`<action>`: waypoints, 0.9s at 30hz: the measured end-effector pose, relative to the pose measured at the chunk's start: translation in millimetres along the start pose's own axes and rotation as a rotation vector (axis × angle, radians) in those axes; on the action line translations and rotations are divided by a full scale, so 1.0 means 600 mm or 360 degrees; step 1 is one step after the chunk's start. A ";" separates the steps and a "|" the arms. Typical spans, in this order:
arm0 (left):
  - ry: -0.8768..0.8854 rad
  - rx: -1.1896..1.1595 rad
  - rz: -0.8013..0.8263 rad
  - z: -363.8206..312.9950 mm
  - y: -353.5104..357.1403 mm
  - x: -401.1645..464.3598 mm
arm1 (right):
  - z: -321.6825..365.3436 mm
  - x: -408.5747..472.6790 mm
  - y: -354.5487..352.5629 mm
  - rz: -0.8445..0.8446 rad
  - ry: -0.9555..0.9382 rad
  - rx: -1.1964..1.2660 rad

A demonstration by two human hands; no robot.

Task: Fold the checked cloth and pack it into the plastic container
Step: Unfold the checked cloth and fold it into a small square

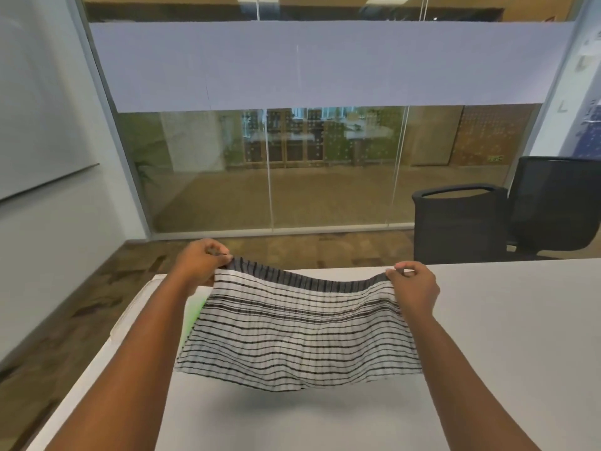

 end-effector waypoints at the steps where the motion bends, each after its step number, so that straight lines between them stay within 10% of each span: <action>1: 0.0020 0.0010 0.0068 -0.007 0.017 -0.008 | 0.013 -0.013 0.004 0.0028 -0.0044 0.0003; 9: 0.0196 0.0083 0.0473 -0.053 0.127 -0.078 | 0.086 -0.116 0.054 0.0280 -0.0198 0.0025; 27: 0.0085 -0.0087 0.0443 -0.073 0.166 -0.106 | 0.117 -0.191 0.094 0.0755 -0.0468 0.0406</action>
Point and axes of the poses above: each hand's wrist, its own x-axis towards the middle knuckle, its own y-axis out of the palm, z = x × y, the point moved 7 cm from there along x, towards the middle knuckle, and after that the axes turned 11 degrees about -z, right-handed, at the moved point
